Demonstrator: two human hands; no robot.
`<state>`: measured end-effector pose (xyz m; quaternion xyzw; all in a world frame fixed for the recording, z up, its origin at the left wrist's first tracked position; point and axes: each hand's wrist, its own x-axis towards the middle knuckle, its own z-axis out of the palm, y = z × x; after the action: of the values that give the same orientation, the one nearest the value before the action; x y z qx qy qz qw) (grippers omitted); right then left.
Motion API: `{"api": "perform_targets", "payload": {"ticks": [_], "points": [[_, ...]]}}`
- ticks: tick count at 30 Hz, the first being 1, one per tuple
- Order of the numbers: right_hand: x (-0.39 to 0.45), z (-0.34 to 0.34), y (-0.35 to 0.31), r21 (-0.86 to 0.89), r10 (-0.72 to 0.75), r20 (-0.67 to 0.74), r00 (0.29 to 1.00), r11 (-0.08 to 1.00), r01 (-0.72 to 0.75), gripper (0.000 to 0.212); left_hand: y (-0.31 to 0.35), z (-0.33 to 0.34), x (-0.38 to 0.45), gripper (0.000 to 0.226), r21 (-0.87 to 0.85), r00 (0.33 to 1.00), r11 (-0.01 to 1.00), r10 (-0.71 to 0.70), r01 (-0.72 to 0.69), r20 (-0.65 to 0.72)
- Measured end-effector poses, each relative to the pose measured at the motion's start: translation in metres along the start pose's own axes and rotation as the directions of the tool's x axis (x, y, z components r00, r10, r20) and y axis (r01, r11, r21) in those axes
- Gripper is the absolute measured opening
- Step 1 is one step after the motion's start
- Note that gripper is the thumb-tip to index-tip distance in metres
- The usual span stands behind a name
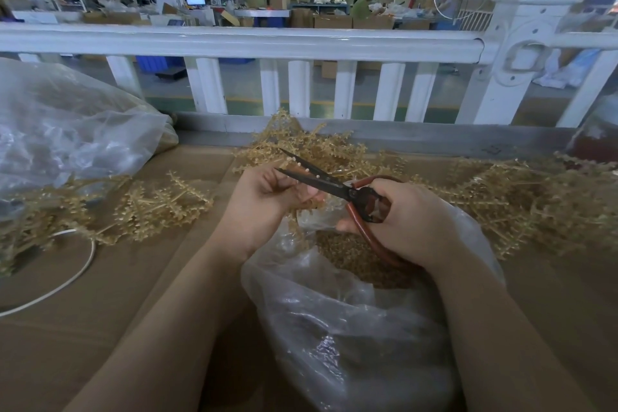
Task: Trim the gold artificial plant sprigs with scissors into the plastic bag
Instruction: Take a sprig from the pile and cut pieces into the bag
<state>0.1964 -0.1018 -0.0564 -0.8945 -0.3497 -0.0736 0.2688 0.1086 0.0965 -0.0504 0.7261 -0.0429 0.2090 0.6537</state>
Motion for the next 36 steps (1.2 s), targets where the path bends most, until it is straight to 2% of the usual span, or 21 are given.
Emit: {"api": "perform_targets", "payload": {"ticks": [8,14,20,24,31,36], "points": [[0.004,0.010,0.010,0.020,0.001,-0.056,0.998,1.000,0.000,0.079,-0.002,-0.004,0.001,0.013,0.029,0.999,1.000,-0.007,0.005,0.054],[0.005,0.006,0.009,-0.055,-0.041,-0.004,0.999,0.998,0.041,0.084,-0.005,-0.006,0.001,0.014,0.072,0.996,0.997,-0.038,0.032,0.085],[0.005,0.008,0.006,0.020,-0.012,-0.028,1.000,1.000,0.013,0.082,-0.006,-0.003,0.003,0.013,0.020,0.993,1.000,-0.010,0.007,0.116],[0.004,0.008,0.007,0.045,0.030,-0.038,0.999,0.999,-0.029,0.085,-0.005,-0.004,0.003,0.018,-0.039,0.996,0.999,0.038,-0.035,0.081],[0.004,0.009,0.007,0.074,0.043,-0.054,0.998,0.996,-0.039,0.092,-0.009,0.002,0.003,0.023,-0.033,0.999,0.998,0.054,-0.055,-0.003],[0.005,0.011,0.008,0.093,0.072,-0.058,0.996,0.993,-0.067,0.093,-0.007,0.005,0.003,0.029,-0.015,0.995,0.995,0.099,-0.100,-0.013]]}}
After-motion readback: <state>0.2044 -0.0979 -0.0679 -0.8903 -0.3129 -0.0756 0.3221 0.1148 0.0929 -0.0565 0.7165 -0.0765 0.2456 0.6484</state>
